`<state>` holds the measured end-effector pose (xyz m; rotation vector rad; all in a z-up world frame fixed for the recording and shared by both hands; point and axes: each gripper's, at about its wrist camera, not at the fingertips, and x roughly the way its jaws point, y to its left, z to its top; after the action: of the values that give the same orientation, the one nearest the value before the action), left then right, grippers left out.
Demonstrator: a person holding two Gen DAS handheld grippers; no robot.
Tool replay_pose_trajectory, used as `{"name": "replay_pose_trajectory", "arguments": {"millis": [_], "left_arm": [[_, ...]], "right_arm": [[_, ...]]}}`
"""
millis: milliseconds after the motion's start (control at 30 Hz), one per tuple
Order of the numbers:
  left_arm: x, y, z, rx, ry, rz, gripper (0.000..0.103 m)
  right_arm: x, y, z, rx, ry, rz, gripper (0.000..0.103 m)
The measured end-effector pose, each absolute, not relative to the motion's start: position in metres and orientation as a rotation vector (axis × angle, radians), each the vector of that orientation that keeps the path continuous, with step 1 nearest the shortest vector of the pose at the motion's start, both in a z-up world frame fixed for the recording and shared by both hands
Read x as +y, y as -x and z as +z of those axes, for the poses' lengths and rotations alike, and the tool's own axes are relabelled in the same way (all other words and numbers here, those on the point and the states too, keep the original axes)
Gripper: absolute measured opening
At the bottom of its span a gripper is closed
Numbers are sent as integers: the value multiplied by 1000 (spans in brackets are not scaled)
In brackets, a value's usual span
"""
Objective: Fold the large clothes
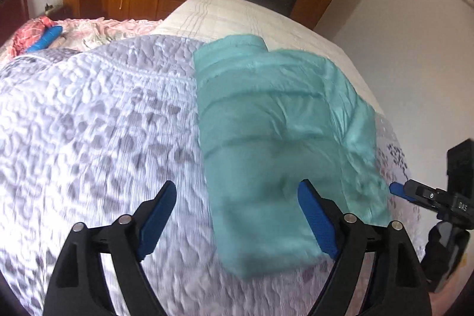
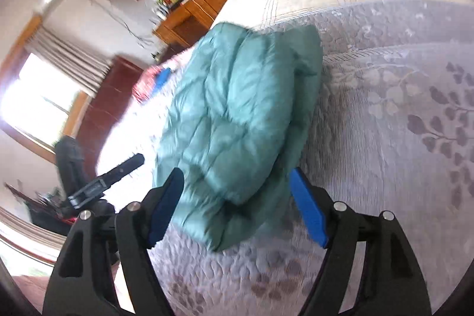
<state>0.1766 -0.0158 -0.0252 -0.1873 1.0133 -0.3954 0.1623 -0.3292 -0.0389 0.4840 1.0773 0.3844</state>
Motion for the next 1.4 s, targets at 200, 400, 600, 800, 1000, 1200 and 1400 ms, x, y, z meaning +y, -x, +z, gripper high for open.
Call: {"name": "replay_pose_trajectory", "arguments": {"millis": [200, 400, 600, 800, 1000, 1200, 1400], "left_arm": [[-20, -150, -43, 1062, 146, -346, 84], [-26, -146, -64, 1097, 94, -341, 85], [-23, -127, -36, 1066, 25, -297, 84], [-24, -98, 6, 999, -54, -254, 94], [-25, -80, 32, 960, -88, -218, 97], [-21, -61, 53, 907, -111, -174, 98], [-15, -45, 68, 899, -107, -159, 99]], "right_arm": [[-312, -144, -63, 1153, -356, 281, 73], [-326, -139, -100, 1233, -398, 232, 72], [-323, -121, -71, 1180, -350, 196, 70], [-312, -92, -33, 1134, -281, 144, 87], [-307, -75, -9, 1098, -211, 70, 93], [-297, -60, 9, 1073, -139, 11, 95], [-286, -45, 22, 1048, -110, -14, 96]]}}
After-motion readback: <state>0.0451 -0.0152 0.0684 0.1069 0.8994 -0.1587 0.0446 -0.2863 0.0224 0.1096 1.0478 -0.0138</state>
